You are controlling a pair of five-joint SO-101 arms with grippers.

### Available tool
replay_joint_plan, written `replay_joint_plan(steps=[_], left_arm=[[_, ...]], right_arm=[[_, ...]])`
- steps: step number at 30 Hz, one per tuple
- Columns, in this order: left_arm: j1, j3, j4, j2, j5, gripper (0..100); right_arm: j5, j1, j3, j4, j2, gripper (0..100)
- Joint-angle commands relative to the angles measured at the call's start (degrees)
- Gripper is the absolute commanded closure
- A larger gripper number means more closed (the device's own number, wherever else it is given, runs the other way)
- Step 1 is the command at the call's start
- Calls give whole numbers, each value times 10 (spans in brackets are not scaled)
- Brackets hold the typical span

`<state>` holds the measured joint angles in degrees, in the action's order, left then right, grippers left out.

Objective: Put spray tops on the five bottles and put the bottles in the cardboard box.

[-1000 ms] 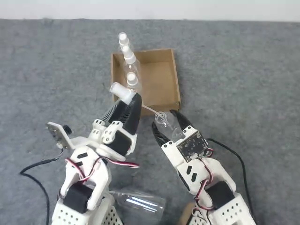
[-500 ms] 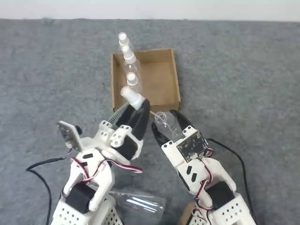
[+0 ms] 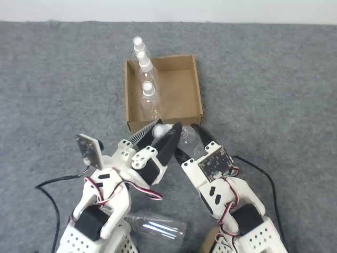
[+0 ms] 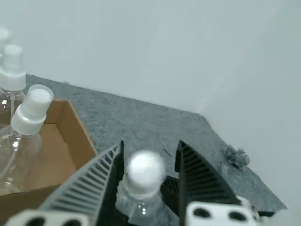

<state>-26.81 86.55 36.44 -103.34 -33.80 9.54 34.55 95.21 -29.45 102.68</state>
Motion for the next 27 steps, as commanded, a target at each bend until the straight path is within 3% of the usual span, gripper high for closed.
replay_joint_plan(steps=[1, 8, 14, 21, 27], left_arm=[[-26, -8, 12, -9, 17, 827], [-35, -11, 19, -10, 15, 825], [10, -47, 22, -11, -12, 827], [11, -51, 21, -11, -15, 827], [15, -89, 39, -11, -58, 826]], right_arm=[[7, 1, 12, -4, 13, 986], [7, 0, 12, -5, 13, 986], [7, 0, 12, -6, 13, 986], [7, 0, 12, -6, 13, 986], [7, 0, 12, -6, 13, 986]])
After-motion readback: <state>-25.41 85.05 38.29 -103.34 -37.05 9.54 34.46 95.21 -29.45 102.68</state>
